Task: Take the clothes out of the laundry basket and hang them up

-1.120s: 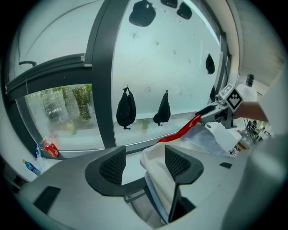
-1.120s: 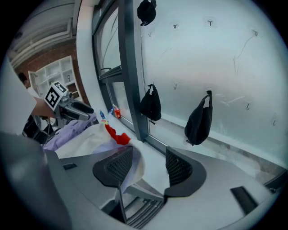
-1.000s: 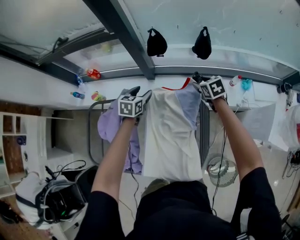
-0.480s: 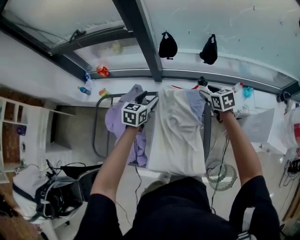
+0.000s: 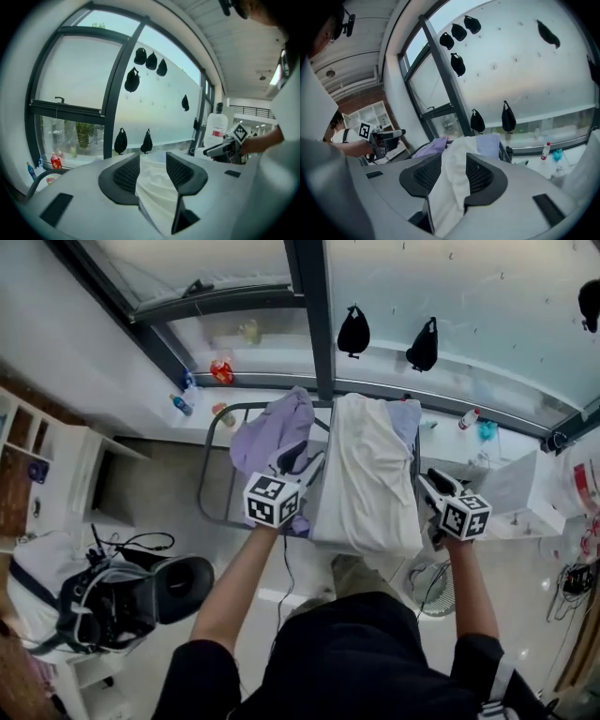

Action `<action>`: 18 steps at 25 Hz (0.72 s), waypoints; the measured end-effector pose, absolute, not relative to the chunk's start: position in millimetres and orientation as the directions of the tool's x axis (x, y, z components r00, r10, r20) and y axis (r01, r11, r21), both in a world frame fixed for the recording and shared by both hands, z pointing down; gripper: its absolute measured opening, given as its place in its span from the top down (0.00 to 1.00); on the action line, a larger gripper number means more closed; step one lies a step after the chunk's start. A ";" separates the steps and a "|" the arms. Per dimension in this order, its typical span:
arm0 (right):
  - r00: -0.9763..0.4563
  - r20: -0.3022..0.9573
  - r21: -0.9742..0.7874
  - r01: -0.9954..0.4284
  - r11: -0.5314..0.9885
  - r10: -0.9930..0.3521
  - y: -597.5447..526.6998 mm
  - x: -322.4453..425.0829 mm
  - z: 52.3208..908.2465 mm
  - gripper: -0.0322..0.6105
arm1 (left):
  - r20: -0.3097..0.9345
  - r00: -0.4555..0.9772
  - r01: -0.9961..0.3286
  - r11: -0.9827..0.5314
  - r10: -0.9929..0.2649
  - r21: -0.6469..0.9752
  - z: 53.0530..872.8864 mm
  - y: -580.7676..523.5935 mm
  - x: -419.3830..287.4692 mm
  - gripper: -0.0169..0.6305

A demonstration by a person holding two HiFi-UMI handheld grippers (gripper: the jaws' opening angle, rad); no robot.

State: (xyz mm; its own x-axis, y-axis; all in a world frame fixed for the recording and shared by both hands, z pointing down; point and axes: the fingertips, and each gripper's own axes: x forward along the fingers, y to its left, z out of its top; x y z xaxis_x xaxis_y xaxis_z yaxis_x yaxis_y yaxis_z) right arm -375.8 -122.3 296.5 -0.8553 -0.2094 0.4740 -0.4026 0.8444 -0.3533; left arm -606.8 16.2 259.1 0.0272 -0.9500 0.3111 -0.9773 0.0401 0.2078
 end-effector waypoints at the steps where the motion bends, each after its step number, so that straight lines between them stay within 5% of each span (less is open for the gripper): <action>1: -0.852 0.474 -0.357 -0.417 0.836 -0.222 -101.8 -361.9 297.3 0.72 | 0.285 0.031 -0.976 0.033 -0.958 0.216 252.6 33.3 -597.6 0.73; 7: -0.812 0.452 -0.294 -0.525 0.798 -0.368 -12.8 -295.6 280.1 0.93 | 0.227 0.024 -0.958 0.042 -0.974 0.284 240.2 144.7 -540.2 0.92; 18: -0.839 0.341 -0.180 -0.501 0.846 -0.424 119.4 -253.3 230.3 0.95 | 0.183 -0.055 -0.954 0.106 -0.982 0.282 241.2 282.5 -455.1 0.95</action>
